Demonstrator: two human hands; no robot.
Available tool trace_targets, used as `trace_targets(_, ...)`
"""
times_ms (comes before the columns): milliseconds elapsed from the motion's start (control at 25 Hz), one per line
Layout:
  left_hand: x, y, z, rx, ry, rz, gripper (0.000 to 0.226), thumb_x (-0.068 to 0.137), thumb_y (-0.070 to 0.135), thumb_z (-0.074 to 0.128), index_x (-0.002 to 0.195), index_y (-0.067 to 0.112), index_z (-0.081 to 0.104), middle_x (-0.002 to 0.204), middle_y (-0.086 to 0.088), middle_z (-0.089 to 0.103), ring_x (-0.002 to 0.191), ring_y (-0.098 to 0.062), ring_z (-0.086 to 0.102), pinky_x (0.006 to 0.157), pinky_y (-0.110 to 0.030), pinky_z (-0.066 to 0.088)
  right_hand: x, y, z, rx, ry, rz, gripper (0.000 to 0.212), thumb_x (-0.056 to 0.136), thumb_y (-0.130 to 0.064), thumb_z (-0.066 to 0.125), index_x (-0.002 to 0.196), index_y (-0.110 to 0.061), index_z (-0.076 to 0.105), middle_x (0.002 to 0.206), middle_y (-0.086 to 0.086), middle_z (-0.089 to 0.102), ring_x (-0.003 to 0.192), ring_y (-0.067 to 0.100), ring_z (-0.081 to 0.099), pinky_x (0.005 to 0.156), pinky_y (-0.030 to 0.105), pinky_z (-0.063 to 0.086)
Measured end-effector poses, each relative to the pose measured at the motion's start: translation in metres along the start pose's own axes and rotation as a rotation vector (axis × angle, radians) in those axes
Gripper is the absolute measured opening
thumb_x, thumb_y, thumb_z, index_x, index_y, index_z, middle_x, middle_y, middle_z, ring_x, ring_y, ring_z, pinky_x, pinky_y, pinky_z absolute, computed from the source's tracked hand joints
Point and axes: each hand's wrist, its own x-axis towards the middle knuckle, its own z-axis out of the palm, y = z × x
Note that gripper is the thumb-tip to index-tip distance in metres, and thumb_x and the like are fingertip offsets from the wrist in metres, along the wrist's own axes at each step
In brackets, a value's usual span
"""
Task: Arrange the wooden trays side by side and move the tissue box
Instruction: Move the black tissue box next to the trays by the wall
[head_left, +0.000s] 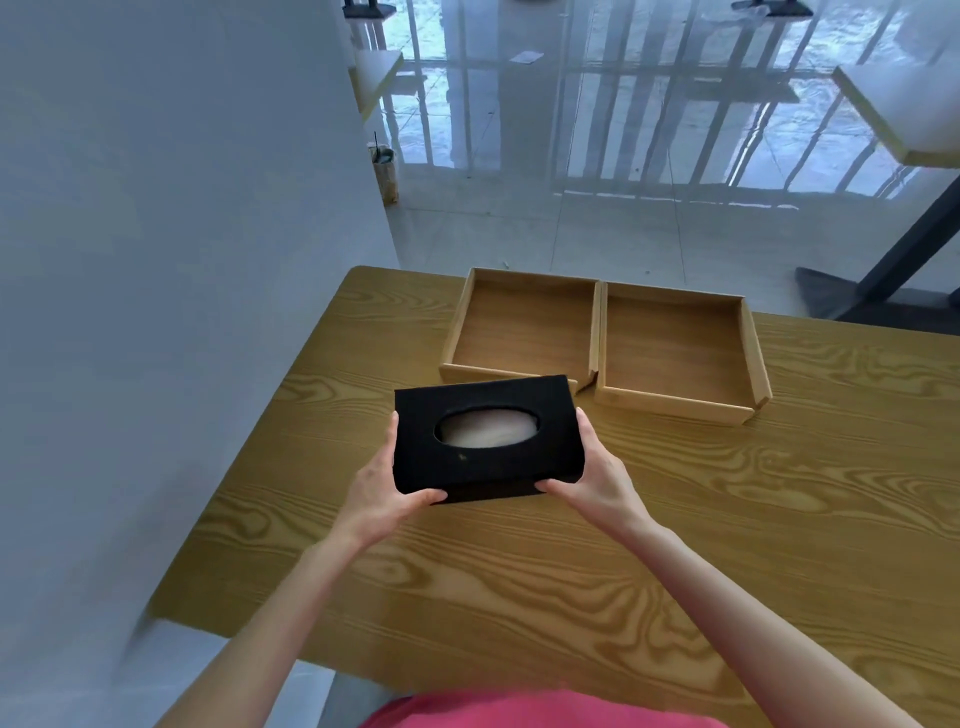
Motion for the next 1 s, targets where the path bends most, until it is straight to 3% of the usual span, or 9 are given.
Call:
trace_targets(120, 0.02, -0.012, -0.036, 0.028, -0.015, 0.009, 0.113, 0.07, 0.025, 0.08, 0.149, 0.023, -0.001, 0.151, -0.007, 0.036, 0.138, -0.025, 0.036, 0.115, -0.04, 0.03, 0.018, -0.027, 0.024, 0.029, 0.013, -0.014, 0.093, 0.075, -0.009, 0.073, 0.146, -0.023, 0.014, 0.113, -0.012, 0.05, 0.103, 0.007, 0.046, 0.086, 0.019, 0.035)
trace_targets(440, 0.063, -0.054, -0.107, -0.027, -0.055, -0.015, 0.101, 0.079, 0.017, 0.071, 0.149, 0.019, -0.002, 0.151, -0.009, 0.034, 0.137, -0.025, 0.035, 0.113, -0.037, 0.029, 0.068, -0.081, 0.09, 0.076, 0.036, 0.01, 0.09, 0.074, -0.008, 0.074, 0.145, -0.021, 0.02, 0.107, -0.011, 0.053, 0.101, 0.008, 0.049, 0.087, 0.02, 0.038)
trace_targets(560, 0.072, -0.066, -0.12, -0.02, -0.035, -0.002, 0.098, 0.081, 0.016, 0.07, 0.149, 0.019, 0.0, 0.151, -0.008, 0.034, 0.138, -0.024, 0.035, 0.113, -0.036, 0.029, 0.081, -0.09, 0.11, 0.064, 0.054, 0.022, 0.091, 0.073, -0.008, 0.075, 0.145, -0.021, 0.02, 0.12, -0.003, 0.058, 0.113, 0.016, 0.053, 0.09, 0.021, 0.039)
trace_targets(720, 0.08, -0.084, -0.133, -0.016, -0.008, -0.005, 0.094, 0.081, 0.015, 0.069, 0.149, 0.02, 0.004, 0.153, -0.005, 0.029, 0.141, -0.022, 0.03, 0.115, -0.036, 0.026, 0.09, -0.093, 0.136, 0.034, 0.078, 0.04, 0.097, 0.074, -0.013, 0.076, 0.147, -0.02, 0.014, 0.141, 0.002, 0.048, 0.129, 0.019, 0.045, 0.105, 0.029, 0.039)
trace_targets(1000, 0.084, -0.118, -0.133, 0.0, 0.052, -0.012, 0.086, 0.081, 0.009, 0.069, 0.148, 0.01, 0.014, 0.156, -0.008, 0.021, 0.144, -0.02, 0.021, 0.117, -0.032, 0.019, 0.095, -0.092, 0.169, -0.003, 0.037, 0.076, 0.097, 0.076, -0.016, 0.074, 0.148, -0.019, 0.009, 0.152, 0.001, 0.033, 0.138, 0.019, 0.035, 0.108, 0.03, 0.035)
